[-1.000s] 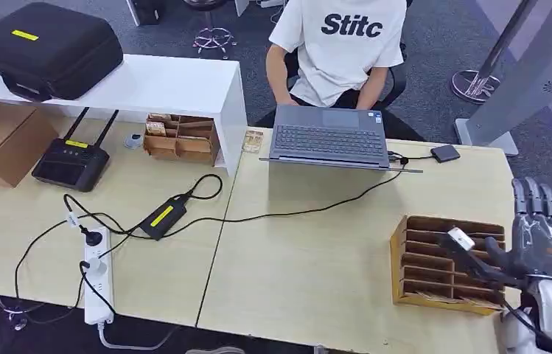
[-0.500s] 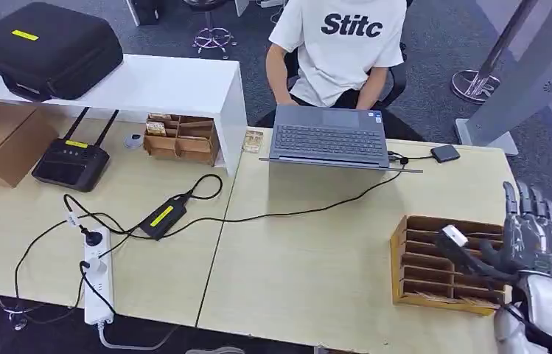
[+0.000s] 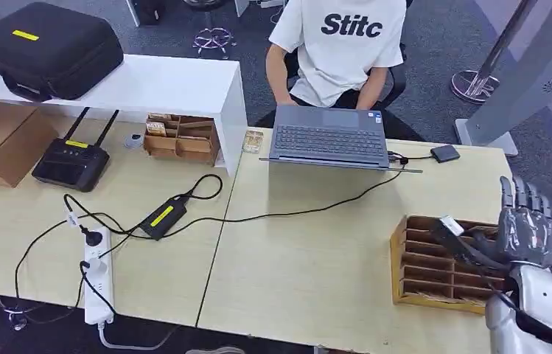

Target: Pass the card to the sensor for recognition and then transmit it.

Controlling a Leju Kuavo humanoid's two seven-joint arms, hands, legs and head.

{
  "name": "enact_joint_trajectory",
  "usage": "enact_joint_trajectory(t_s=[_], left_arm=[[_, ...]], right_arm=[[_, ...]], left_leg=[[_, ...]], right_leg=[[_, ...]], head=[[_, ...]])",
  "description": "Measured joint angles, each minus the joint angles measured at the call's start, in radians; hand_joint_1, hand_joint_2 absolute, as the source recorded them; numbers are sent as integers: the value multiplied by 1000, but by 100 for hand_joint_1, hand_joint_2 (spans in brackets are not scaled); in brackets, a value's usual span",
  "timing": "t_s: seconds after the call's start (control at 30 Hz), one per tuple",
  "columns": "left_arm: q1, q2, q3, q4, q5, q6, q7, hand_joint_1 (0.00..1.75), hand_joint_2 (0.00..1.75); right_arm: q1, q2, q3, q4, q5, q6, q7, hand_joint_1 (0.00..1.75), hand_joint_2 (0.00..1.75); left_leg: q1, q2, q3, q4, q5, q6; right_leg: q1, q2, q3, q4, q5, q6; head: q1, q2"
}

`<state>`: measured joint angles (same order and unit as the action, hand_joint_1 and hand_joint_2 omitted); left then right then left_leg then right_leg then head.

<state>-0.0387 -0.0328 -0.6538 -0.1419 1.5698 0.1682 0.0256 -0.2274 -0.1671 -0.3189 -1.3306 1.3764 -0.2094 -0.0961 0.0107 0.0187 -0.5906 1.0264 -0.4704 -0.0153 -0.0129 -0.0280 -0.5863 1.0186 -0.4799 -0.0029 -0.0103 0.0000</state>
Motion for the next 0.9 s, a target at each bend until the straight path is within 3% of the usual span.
enact_joint_trajectory(t_s=[0.3, 0.33, 0.4, 0.47, 0.57, 0.9], left_arm=[[0, 2, -1, 0, 0, 0, 0, 0, 175], [0, 2, -1, 0, 0, 0, 0, 0, 175], [0, 2, -1, 0, 0, 0, 0, 0, 175], [0, 3, -1, 0, 0, 0, 0, 0, 175], [0, 3, -1, 0, 0, 1, 0, 0, 175], [0, 3, -1, 0, 0, 3, 0, 0, 175]], right_arm=[[-15, 8, -1, 22, 3, -12, -5, 0, 175], [-15, 8, -1, 24, 4, -14, -6, 9, 175], [-15, 8, -2, 27, 4, -17, -10, 44, 175], [-14, 9, -3, 31, 5, -17, -13, 101, 175], [-6, 9, -10, 35, 4, -18, -16, 134, 175], [9, 10, -21, 42, 2, -18, -22, 131, 175]], left_leg=[[0, 0, 1, 0, 0, 0], [0, 0, 2, 0, 0, 0], [0, 1, 2, 0, 0, 0], [0, 1, 2, 0, 0, 0], [0, 1, 2, 0, 0, 0], [0, 1, 1, 0, 0, 0]], right_leg=[[0, 0, 1, 0, 0, 0], [0, 0, 1, 0, 0, 0], [0, 1, 1, 0, 0, 0], [0, 1, 1, 0, 0, 0], [0, 1, 1, 0, 0, 0], [0, 1, 1, 0, 0, 0]], head=[[0, 0], [0, 0], [0, 0], [0, 0], [0, 0], [0, 0]])
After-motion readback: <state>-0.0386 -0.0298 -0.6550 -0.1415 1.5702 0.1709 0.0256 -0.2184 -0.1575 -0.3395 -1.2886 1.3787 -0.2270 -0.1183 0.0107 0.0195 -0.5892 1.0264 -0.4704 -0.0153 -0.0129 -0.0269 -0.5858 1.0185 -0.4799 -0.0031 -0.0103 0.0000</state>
